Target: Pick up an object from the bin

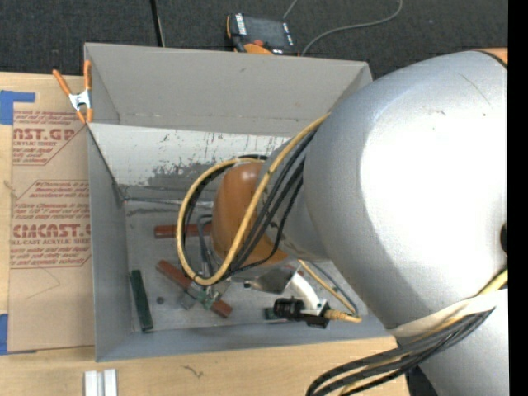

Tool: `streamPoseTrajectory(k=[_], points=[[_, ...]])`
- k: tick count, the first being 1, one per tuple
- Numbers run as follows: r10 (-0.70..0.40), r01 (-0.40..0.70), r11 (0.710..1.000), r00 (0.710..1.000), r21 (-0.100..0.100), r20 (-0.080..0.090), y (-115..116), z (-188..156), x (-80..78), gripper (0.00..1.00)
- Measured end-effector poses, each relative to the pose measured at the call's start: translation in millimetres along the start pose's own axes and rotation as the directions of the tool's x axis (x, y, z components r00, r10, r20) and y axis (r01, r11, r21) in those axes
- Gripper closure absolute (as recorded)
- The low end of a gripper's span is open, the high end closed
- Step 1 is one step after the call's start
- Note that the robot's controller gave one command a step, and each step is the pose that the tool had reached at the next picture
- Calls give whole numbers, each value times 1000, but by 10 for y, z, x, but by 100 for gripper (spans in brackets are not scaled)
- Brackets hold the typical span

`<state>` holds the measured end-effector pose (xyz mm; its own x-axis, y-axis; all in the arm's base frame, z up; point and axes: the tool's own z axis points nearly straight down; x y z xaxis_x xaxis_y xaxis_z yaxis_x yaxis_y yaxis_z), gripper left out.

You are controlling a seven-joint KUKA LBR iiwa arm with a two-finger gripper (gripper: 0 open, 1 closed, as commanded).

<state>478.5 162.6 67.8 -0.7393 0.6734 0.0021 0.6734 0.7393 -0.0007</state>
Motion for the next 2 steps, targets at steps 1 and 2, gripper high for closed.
streamPoseTrajectory(k=[1,2], points=[[-1,1,1000,1000,-1,2,4,-289,5,100],[-2,2,1000,1000,0,1,6,-368,10,100]])
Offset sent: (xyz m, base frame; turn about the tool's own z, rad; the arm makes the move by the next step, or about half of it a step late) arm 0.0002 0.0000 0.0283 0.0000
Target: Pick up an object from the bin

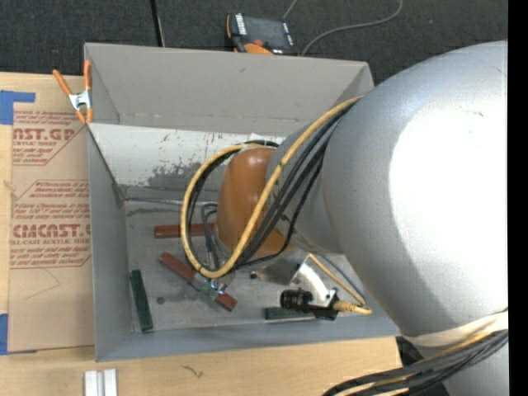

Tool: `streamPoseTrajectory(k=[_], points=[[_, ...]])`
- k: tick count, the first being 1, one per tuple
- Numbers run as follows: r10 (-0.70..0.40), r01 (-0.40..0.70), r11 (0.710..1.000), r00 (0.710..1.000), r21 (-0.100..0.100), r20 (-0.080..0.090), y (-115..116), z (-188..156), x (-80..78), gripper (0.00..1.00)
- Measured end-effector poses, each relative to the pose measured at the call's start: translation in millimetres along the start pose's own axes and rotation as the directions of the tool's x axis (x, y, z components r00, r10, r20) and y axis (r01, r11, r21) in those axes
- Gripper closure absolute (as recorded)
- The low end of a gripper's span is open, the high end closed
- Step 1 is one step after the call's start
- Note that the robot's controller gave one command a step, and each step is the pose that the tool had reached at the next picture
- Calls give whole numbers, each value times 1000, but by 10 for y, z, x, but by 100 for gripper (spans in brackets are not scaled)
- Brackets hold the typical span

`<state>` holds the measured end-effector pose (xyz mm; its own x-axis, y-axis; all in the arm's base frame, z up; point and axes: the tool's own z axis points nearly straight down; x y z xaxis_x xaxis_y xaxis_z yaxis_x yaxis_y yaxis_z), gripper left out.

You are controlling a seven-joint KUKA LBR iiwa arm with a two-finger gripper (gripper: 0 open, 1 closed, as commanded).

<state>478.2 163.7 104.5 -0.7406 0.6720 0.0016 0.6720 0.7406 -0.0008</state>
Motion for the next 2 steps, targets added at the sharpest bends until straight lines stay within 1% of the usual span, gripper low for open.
streamPoseTrajectory(k=[1,2], points=[[-1,1,1000,1000,0,0,0,-137,8,100],[-2,2,1000,1000,-1,1,1,-352,14,100]])
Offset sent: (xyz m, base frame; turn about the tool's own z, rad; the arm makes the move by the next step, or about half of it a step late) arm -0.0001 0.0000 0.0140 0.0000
